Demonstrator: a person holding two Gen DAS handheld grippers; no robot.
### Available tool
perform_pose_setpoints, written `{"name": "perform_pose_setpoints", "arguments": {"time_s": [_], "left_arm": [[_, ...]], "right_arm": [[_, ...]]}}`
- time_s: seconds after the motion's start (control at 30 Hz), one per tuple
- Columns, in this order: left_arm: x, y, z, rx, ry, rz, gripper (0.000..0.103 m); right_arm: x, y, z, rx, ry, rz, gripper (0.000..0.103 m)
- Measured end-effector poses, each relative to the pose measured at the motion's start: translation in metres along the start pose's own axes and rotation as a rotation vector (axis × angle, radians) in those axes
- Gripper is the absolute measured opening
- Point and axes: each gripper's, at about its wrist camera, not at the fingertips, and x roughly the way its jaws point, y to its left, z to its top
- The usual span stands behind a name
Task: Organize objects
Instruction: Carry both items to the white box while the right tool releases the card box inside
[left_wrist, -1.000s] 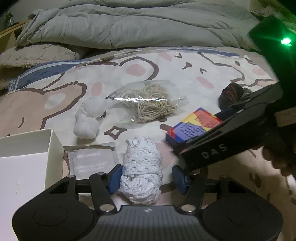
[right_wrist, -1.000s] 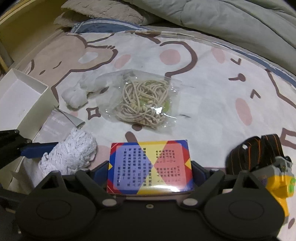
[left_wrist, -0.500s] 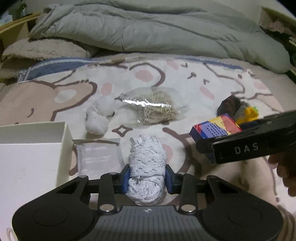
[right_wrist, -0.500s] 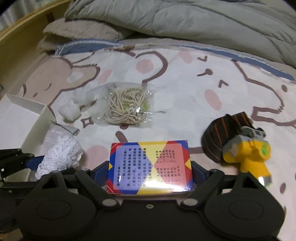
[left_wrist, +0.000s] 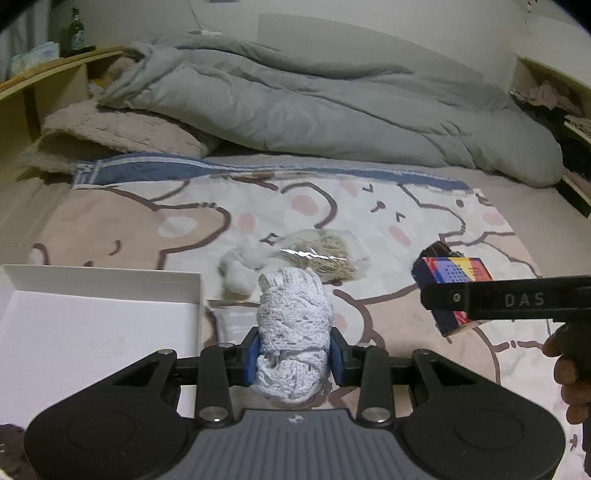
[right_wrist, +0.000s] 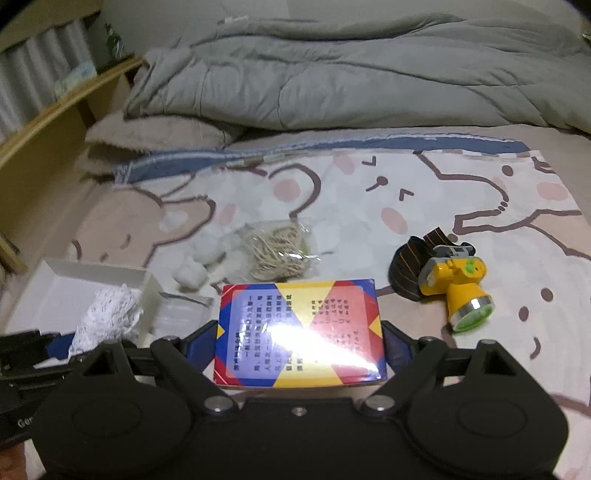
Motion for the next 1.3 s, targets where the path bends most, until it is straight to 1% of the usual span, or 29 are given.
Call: {"name": "perform_pose_setpoints", "arguments": {"time_s": [0.2, 0.33, 0.47, 0.77, 0.9, 1.03, 1.17, 1.3], "left_arm": [[-0.027, 0.029, -0.003, -0.013, -0.017, 0.042, 0.038], [-0.038, 0.049, -0.007, -0.034, -0.013, 0.065, 0.038], [-0.047, 0.073, -0.011, -0.046, -0.013, 0.111, 0.039], [-0.059, 0.131, -0.016, -0.064, 0.002, 0.205, 0.039], [-0.066, 0.156, -0.014, -0.082, 0.002, 0.230, 0.039], [-0.070, 0.179, -0.013, -0.075, 0.006, 0.271, 0.039], [-0.069, 0.206, -0.014, -0.089, 0.037, 0.297, 0.039], [-0.063, 0.228, -0.017, -0.103, 0.084, 0.303, 0.039]], "right_arm": [[-0.019, 0.031, -0.002, 0.012, -0.022, 0.027, 0.090], [-0.020, 0.054, -0.006, 0.000, -0.009, 0.046, 0.090], [-0.016, 0.078, -0.010, -0.036, 0.002, 0.060, 0.090], [-0.001, 0.132, -0.010, -0.092, 0.015, 0.100, 0.090], [0.009, 0.153, -0.008, -0.097, 0.024, 0.124, 0.090], [0.021, 0.174, -0.007, -0.102, 0.045, 0.144, 0.090], [0.032, 0.192, -0.006, -0.095, 0.068, 0.173, 0.090], [0.045, 0.210, -0.008, -0.087, 0.110, 0.193, 0.090]]}}
